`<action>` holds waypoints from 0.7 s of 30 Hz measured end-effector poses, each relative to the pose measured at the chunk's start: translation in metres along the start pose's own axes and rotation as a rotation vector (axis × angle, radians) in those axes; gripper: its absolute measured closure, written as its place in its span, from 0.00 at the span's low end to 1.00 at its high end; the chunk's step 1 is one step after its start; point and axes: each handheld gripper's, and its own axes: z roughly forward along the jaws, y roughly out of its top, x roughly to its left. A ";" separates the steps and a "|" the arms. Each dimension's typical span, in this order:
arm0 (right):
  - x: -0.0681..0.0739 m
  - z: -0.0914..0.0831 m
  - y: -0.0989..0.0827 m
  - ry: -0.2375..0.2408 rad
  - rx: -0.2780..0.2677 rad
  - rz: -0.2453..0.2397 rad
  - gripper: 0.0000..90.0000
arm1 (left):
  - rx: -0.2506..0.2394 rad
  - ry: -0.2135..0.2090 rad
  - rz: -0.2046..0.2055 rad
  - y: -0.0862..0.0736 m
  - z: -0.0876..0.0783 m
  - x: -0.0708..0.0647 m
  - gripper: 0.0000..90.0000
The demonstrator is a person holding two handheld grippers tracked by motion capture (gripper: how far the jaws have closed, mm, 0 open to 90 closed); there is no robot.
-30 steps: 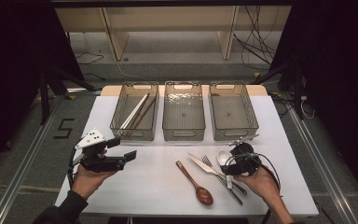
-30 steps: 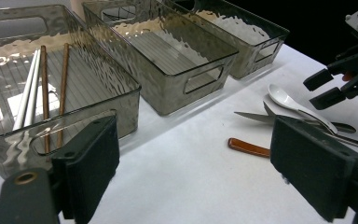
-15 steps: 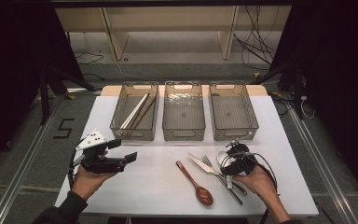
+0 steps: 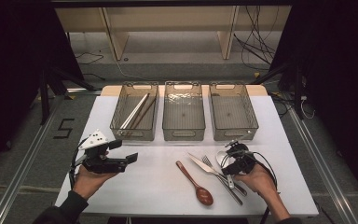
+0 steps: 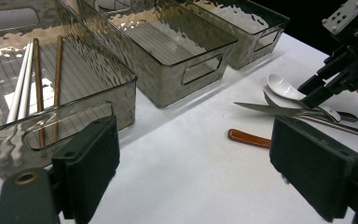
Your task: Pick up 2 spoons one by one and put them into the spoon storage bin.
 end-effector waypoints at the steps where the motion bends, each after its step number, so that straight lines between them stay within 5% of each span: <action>1: 0.001 0.001 0.000 -0.002 0.006 0.001 0.69 | 0.001 0.000 0.000 0.000 0.000 0.000 0.17; 21: -0.006 0.001 0.000 0.046 0.008 0.062 0.88 | 0.007 0.004 0.008 0.000 0.001 0.000 0.18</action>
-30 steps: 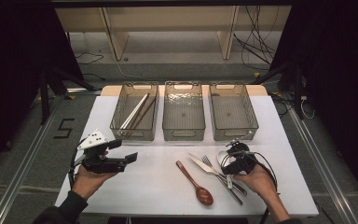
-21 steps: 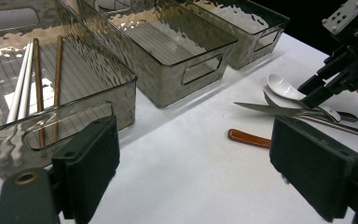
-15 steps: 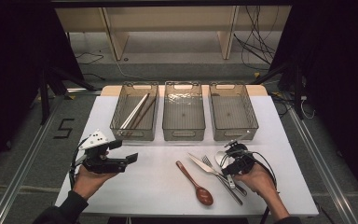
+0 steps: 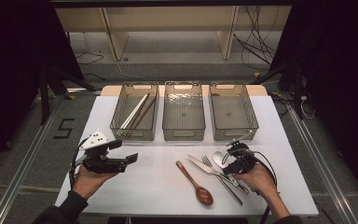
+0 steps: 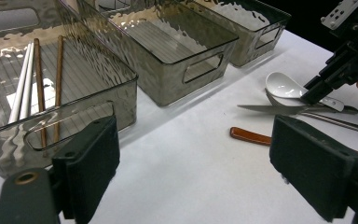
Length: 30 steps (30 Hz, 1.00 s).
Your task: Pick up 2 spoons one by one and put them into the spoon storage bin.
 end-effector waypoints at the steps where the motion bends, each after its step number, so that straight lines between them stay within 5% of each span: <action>1: 0.000 0.000 0.000 -0.004 -0.002 -0.002 0.90 | 0.001 0.000 0.000 0.000 0.000 0.000 0.17; 4: 0.000 -0.003 0.000 0.021 -0.016 0.005 0.95 | -0.001 -0.002 0.001 0.000 0.000 0.000 0.18; 12: 0.004 -0.005 0.000 -0.013 -0.031 -0.018 0.96 | 0.000 -0.002 0.007 0.000 -0.001 0.000 0.18; 30: 0.012 -0.032 0.005 -0.020 -0.191 -0.075 0.96 | -0.051 -0.005 0.013 0.001 -0.006 0.000 0.18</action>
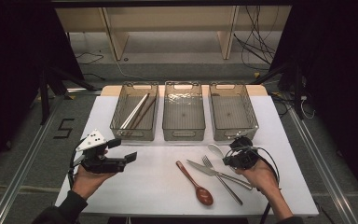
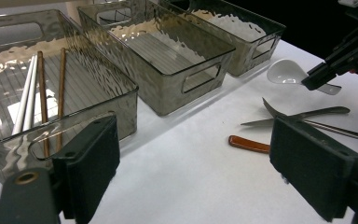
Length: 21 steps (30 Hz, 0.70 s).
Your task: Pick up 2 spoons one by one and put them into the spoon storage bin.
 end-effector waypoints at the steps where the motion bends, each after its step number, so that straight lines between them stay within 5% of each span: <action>1: 0.001 -0.002 0.001 0.002 -0.014 -0.003 0.96 | -0.007 0.000 -0.003 0.000 0.000 0.000 0.18; 21: 0.004 -0.010 0.036 0.004 -0.114 -0.030 0.96 | -0.030 -0.015 0.000 0.000 -0.002 0.001 0.17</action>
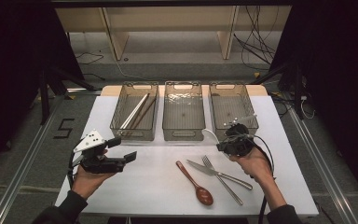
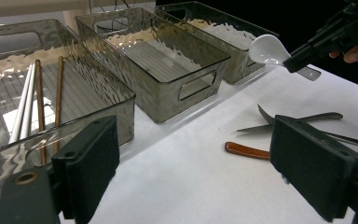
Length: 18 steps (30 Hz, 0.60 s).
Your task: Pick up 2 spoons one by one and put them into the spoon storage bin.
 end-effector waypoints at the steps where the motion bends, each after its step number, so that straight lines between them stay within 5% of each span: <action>1: 0.000 0.000 0.002 0.001 -0.003 0.002 0.96 | -0.003 0.001 -0.002 0.000 0.000 0.000 0.17; 18: -0.001 0.003 0.028 0.004 -0.039 0.002 0.96 | 0.007 0.011 0.008 0.000 0.001 -0.001 0.17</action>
